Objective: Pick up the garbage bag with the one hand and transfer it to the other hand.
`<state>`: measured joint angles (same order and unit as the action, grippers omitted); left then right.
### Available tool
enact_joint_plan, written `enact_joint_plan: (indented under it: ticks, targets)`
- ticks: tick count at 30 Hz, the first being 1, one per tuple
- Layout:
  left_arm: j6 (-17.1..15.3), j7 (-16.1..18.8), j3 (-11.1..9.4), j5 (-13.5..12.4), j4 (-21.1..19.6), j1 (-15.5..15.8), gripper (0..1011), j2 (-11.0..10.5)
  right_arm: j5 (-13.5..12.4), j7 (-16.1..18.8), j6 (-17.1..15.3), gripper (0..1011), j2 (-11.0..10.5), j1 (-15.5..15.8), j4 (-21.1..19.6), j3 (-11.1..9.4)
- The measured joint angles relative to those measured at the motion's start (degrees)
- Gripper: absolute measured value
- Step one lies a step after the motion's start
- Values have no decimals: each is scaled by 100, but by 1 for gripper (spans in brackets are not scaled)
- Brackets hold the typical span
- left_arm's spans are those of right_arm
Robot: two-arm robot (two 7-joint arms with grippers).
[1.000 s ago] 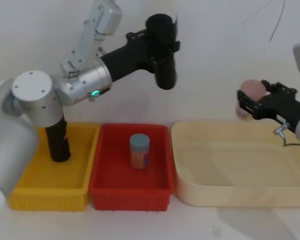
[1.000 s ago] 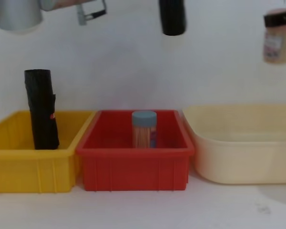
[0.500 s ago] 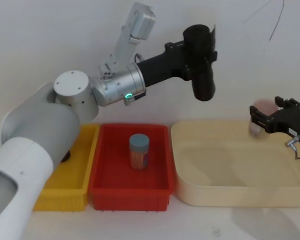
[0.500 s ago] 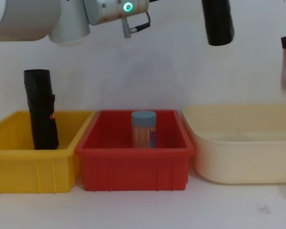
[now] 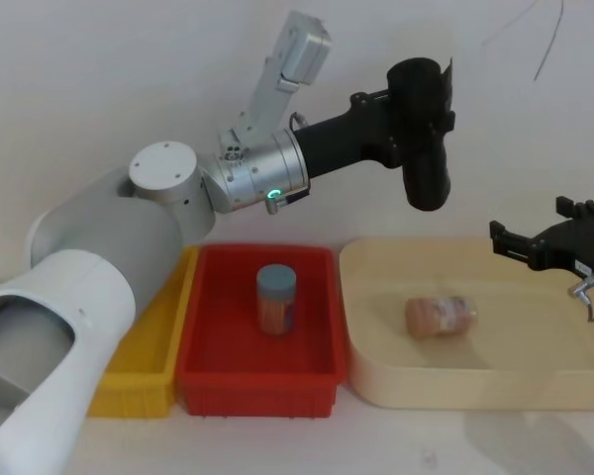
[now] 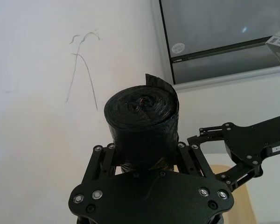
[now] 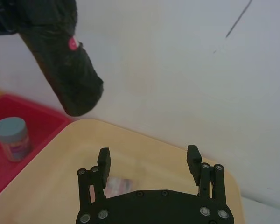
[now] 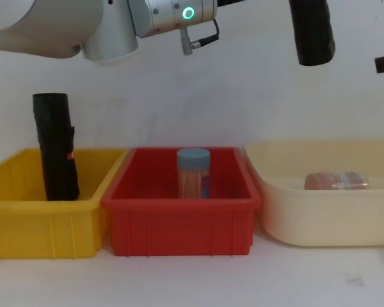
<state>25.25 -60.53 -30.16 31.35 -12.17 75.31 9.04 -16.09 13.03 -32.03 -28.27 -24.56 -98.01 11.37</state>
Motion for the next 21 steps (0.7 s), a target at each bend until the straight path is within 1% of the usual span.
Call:
enact_joint_plan:
  ticks: [3, 7, 10, 13, 17, 21]
  targets:
    - [44, -60, -16, 41, 144, 63, 516, 53, -16, 91, 21, 1004, -24, -2, -16, 13]
    - [72, -96, -26, 63, 228, 99, 516, 82, -46, 247, 66, 1004, -62, -29, -42, 51]
    - [101, -129, -35, 86, 309, 136, 516, 110, -78, 437, 126, 1004, -101, -88, -63, 124]
    - [116, -149, -39, 101, 359, 159, 516, 128, -91, 540, 162, 1004, -118, -140, -71, 177]
    - [133, -170, -45, 113, 407, 180, 516, 147, -91, 717, 256, 1004, -134, -252, -74, 312]
    - [145, -184, -48, 123, 443, 195, 516, 159, 10, 870, 406, 1004, -132, -438, -52, 535]
